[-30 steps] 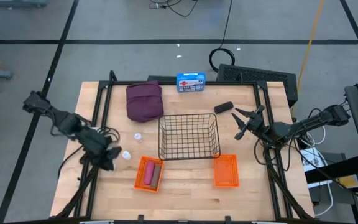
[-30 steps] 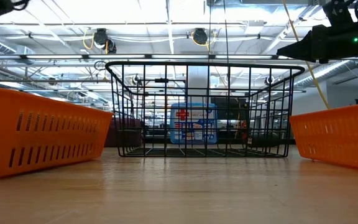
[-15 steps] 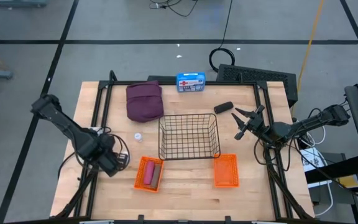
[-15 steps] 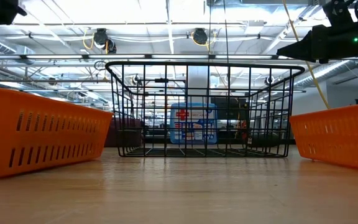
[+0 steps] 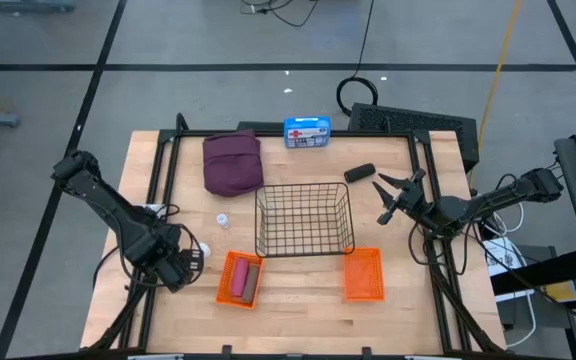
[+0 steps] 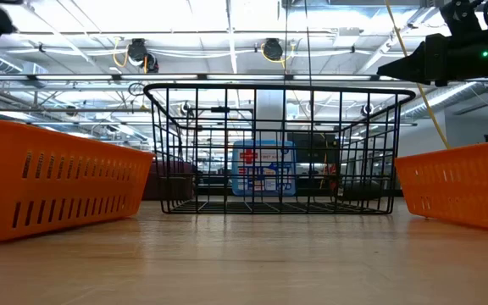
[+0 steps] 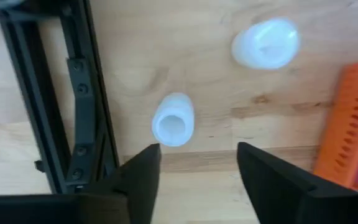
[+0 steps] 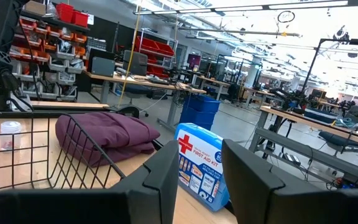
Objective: Pick & Place Medicine items
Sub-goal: Put the bottom white pill bottle into the right orange basket
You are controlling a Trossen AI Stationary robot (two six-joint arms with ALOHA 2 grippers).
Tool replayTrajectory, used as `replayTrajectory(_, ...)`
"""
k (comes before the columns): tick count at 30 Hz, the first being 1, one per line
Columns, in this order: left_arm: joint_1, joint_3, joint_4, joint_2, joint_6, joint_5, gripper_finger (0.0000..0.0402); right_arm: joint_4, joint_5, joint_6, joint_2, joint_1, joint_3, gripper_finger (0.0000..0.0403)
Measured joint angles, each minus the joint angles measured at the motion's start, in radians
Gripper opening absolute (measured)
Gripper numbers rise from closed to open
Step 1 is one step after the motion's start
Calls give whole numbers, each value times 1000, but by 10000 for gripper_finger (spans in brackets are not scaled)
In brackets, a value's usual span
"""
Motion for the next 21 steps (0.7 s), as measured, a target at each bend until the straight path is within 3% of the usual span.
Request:
replayTrajectory(5, -41, -93, 91, 0, -61, 33, 255, 0, 0, 0, 0, 0, 0, 110)
replayTrajectory(21, -48, -246, 226, 0, -64, 21, 257, 0, 0, 0, 0, 0, 0, 110)
